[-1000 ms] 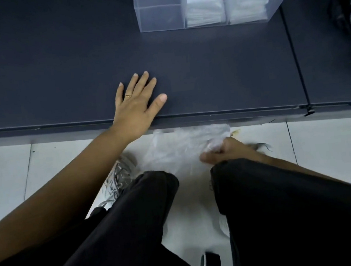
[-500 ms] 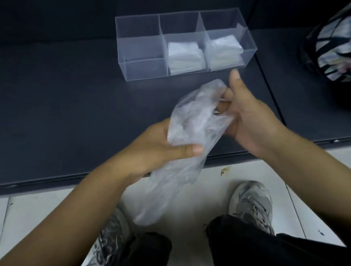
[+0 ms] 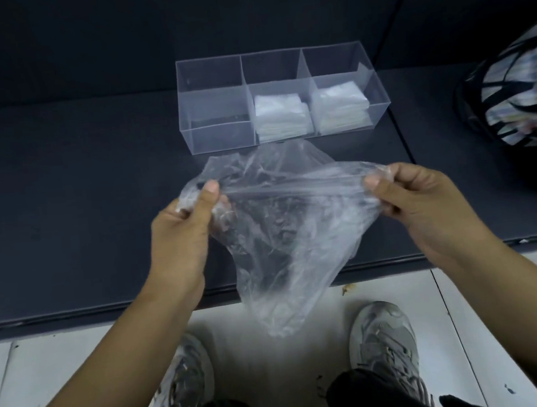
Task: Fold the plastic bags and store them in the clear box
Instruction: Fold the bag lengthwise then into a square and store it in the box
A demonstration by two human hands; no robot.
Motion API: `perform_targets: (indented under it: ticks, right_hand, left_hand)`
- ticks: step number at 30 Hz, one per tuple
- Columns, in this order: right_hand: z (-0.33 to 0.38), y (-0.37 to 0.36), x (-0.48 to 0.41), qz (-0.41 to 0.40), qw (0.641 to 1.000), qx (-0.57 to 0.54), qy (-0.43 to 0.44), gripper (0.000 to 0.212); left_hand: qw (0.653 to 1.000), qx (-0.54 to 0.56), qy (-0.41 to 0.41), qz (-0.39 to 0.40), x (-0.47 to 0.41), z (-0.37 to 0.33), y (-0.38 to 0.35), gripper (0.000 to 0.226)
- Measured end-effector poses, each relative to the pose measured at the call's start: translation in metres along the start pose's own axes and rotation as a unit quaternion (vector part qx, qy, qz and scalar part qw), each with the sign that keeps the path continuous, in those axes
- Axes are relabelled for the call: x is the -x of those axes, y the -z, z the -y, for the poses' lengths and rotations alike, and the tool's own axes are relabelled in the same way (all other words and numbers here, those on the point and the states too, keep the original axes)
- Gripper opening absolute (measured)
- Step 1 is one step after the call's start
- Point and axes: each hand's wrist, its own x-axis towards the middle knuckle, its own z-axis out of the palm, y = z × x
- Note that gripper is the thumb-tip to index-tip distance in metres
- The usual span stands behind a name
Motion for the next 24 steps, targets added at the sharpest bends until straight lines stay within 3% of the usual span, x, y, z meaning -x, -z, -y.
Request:
perform_targets:
  ticks: [3, 6, 8, 10, 12, 15, 17, 20, 22, 24]
  right_hand:
    - [0.0, 0.007, -0.003, -0.018, 1.0, -0.01, 0.014, 0.019]
    - [0.004, 0.007, -0.01, -0.028, 0.998, -0.037, 0.046, 0.022]
    - [0.01, 0.003, -0.014, -0.028, 0.997, -0.038, 0.066, 0.026]
    - [0.02, -0.005, -0.017, -0.015, 0.997, -0.025, 0.078, 0.03]
    - [0.031, -0.016, -0.02, 0.011, 0.996, -0.001, 0.094, 0.037]
    - [0.046, -0.04, -0.022, 0.081, 0.989, 0.031, 0.118, 0.038]
    - [0.052, -0.05, -0.024, 0.128, 0.983, 0.037, 0.126, 0.037]
    - [0.048, -0.046, -0.024, 0.181, 0.976, 0.063, 0.104, 0.037]
    - [0.035, -0.039, -0.02, 0.199, 0.974, 0.103, 0.045, 0.051]
    - [0.019, -0.039, -0.011, 0.212, 0.971, 0.113, -0.005, 0.045]
  left_hand:
    - [0.999, 0.034, 0.025, 0.004, -0.007, 0.001, 0.01, 0.032]
    - [0.996, 0.05, 0.058, -0.045, -0.019, 0.003, 0.022, 0.029]
    - [0.996, -0.008, 0.039, -0.083, -0.026, 0.001, 0.029, 0.018]
    - [0.994, -0.076, -0.02, -0.076, -0.028, -0.008, 0.038, 0.039]
    - [0.985, -0.123, -0.117, 0.026, -0.025, -0.026, 0.043, 0.07]
    - [0.91, -0.24, -0.23, 0.25, -0.012, -0.058, 0.018, 0.082]
    - [0.874, -0.292, -0.26, 0.287, -0.005, -0.066, -0.008, 0.065]
    - [0.917, -0.201, -0.234, 0.252, -0.004, -0.063, -0.029, 0.009]
    - [0.947, -0.137, -0.209, 0.204, -0.008, -0.058, -0.026, 0.006]
    - [0.963, -0.076, -0.185, 0.183, -0.01, -0.053, -0.02, 0.01]
